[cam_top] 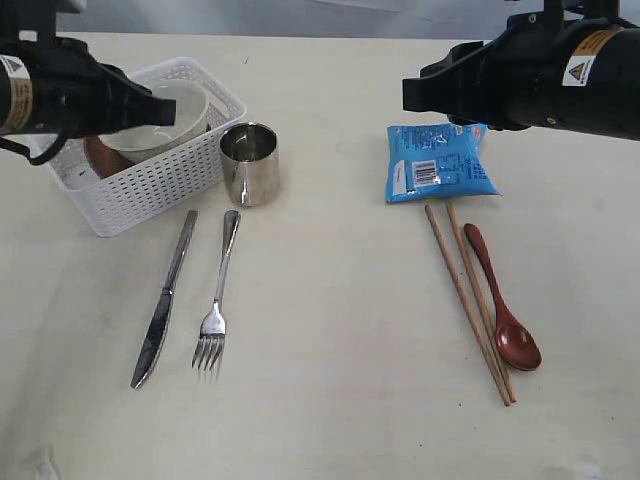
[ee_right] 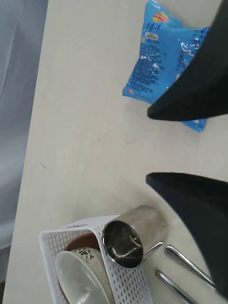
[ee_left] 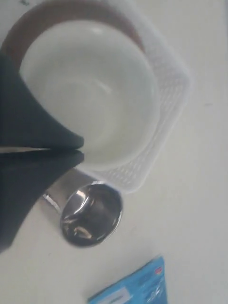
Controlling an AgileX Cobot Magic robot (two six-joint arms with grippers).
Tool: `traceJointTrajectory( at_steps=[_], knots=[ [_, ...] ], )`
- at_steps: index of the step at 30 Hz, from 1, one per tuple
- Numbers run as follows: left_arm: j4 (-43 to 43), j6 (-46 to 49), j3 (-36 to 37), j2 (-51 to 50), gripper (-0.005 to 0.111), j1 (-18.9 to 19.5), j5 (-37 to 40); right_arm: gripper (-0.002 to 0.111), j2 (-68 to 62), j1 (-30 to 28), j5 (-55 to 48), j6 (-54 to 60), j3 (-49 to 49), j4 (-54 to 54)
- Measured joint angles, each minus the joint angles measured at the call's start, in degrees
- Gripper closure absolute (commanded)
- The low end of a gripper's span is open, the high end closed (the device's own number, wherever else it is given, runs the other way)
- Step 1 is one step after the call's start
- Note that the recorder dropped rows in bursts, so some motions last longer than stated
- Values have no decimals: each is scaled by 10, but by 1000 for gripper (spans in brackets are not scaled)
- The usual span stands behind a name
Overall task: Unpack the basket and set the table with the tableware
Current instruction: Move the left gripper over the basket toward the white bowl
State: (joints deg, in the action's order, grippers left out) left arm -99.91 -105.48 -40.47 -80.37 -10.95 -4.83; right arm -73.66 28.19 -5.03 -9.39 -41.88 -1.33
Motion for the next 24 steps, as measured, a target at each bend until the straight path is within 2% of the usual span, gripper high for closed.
traceJointTrajectory(
  at_steps=[3, 9, 11, 16, 24],
  knots=[
    [0, 13, -17, -4, 94, 13, -2, 73, 0, 0, 0, 0, 0, 0],
    [0, 19, -83, -63, 65, 60, -115, 73, 0, 0, 0, 0, 0, 0],
    [0, 26, -103, -91, 58, 67, -152, 73, 0, 0, 0, 0, 0, 0],
    [0, 51, -129, -146, 57, 68, -208, 73, 0, 0, 0, 0, 0, 0],
    [-1, 56, -138, -186, 57, 68, -163, 73, 0, 0, 0, 0, 0, 0]
  ],
)
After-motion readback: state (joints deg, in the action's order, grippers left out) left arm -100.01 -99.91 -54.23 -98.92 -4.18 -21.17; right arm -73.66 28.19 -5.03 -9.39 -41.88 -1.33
